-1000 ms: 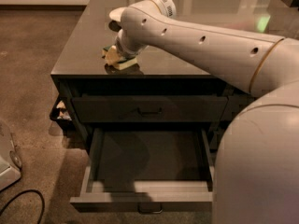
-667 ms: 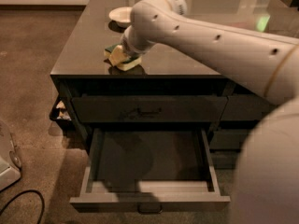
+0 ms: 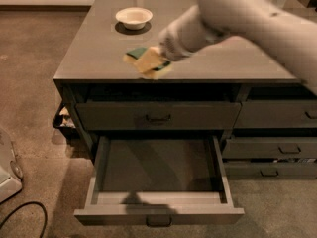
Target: Place sponge into middle drawer
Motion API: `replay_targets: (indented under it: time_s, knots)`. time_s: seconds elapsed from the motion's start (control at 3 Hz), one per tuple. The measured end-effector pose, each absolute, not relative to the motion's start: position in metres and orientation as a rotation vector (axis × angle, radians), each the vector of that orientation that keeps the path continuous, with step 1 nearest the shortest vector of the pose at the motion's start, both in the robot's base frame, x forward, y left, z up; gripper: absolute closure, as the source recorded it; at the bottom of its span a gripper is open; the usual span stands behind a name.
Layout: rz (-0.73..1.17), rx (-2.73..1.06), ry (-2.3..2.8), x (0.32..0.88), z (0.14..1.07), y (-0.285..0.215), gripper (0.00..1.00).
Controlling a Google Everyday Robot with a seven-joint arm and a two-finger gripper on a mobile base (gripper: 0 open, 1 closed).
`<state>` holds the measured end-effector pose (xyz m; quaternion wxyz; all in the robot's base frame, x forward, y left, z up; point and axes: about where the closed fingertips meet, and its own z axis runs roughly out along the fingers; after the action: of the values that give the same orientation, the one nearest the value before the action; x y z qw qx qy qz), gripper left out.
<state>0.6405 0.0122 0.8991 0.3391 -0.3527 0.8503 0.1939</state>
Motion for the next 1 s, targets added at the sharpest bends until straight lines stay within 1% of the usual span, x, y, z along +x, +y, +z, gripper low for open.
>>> replay_targets:
  time_s: [0.33, 0.67, 1.0]
  knots:
    - [0.622, -1.028, 2.230, 0.594, 0.880, -0.025, 1.00]
    - [0.749, -1.153, 2.250, 0.554, 0.819, -0.046, 1.00]
    - [0.893, -1.230, 2.327, 0.524, 0.721, -0.035, 1.00]
